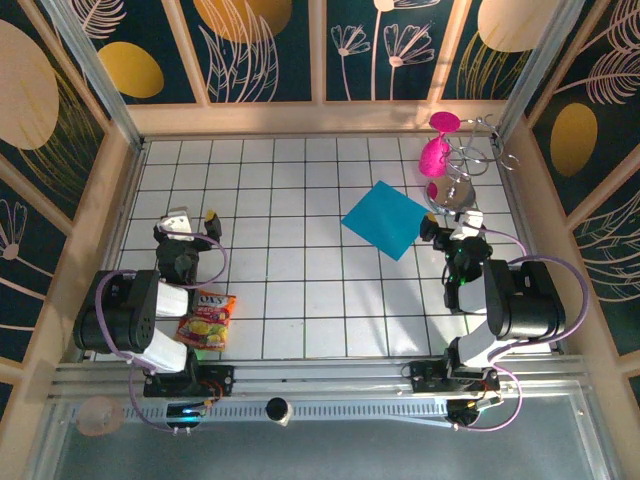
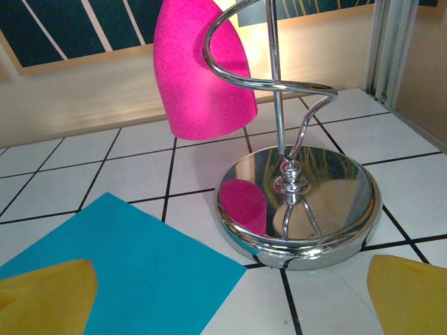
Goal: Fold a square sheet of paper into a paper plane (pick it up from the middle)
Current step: Move the square sheet of paper to the center of the table.
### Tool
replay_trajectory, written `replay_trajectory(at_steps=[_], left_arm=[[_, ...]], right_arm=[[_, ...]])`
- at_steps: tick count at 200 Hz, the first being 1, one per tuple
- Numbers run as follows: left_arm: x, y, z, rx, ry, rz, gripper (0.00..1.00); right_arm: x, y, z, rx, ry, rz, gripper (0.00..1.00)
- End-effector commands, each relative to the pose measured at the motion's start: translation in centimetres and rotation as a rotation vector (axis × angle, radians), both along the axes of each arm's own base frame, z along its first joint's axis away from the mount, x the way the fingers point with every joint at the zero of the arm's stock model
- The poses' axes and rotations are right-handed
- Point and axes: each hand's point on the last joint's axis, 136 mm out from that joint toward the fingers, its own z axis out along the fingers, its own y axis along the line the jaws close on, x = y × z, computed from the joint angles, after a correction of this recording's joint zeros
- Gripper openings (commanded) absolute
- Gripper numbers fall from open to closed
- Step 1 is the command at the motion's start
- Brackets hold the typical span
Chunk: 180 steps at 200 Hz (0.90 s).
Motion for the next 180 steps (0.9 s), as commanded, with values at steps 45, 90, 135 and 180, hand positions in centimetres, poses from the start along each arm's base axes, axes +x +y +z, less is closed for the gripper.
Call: replay_trajectory(at_steps=[45, 90, 135, 180], left_arm=[[-2.0, 1.6, 2.1, -0.016, -0.107, 0.086, 0.99], [-3.4, 3.3, 4.6, -0.093, -0.098, 0.193, 0.99], [-3.2, 2.4, 7.6, -0.380, -0.047, 0.171, 0.99], [-2.5, -2.8, 5.8, -0.653, 0.110, -0.074, 0.99]], right_arm=[[0.0, -0.6, 1.5, -0.006, -0.047, -0.031, 0.99], [0.1, -1.7, 4.6, 0.023, -0.009, -0.148, 0.99], [1.1, 1.2, 4.6, 0.237, 0.242, -0.124, 0.99], [0.4, 8.7, 3.8, 0.398, 0.430, 0.065, 0.93]])
